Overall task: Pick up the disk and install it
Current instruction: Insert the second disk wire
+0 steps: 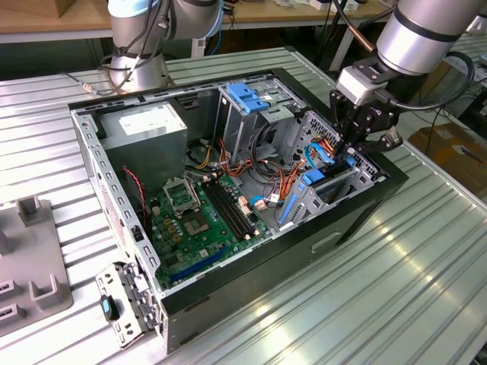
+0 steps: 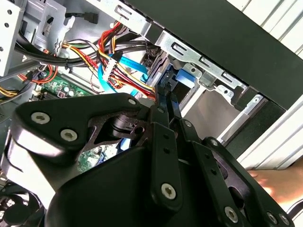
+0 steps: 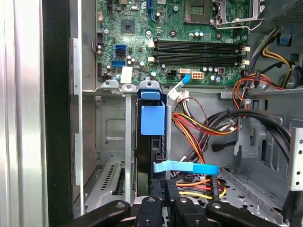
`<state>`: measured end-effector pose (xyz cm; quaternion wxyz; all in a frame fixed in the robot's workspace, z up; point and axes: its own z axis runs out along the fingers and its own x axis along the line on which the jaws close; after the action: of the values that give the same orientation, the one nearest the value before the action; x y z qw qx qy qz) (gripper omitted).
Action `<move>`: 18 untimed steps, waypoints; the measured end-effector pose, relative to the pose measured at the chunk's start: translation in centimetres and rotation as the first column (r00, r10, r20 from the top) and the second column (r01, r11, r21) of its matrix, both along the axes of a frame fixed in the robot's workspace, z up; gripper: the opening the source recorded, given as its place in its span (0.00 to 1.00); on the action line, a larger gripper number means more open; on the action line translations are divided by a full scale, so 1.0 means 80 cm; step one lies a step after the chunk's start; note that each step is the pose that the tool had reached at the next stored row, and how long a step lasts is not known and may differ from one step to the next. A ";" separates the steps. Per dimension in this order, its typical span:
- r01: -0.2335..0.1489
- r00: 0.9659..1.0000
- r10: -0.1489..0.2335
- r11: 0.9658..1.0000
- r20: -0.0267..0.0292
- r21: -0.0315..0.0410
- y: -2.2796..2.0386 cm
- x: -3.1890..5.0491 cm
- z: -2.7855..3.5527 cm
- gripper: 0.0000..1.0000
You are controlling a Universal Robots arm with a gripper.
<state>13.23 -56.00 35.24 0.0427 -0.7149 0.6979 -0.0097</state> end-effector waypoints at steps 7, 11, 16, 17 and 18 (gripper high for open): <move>0.000 1.000 0.000 1.000 0.000 0.000 -0.0036 0.000 0.0000 0.16; 0.000 1.000 0.000 1.000 0.000 0.000 -0.0043 -0.001 -0.0002 0.16; 0.000 1.000 0.000 1.000 0.000 0.001 -0.0043 -0.001 -0.0006 0.16; 0.000 1.000 0.000 1.000 0.000 0.003 -0.0043 -0.001 -0.0005 0.16; 0.000 1.000 0.000 1.000 0.000 0.004 -0.0046 -0.001 -0.0006 0.16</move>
<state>13.12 -56.36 35.19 0.0442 -0.7148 0.6979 -0.0083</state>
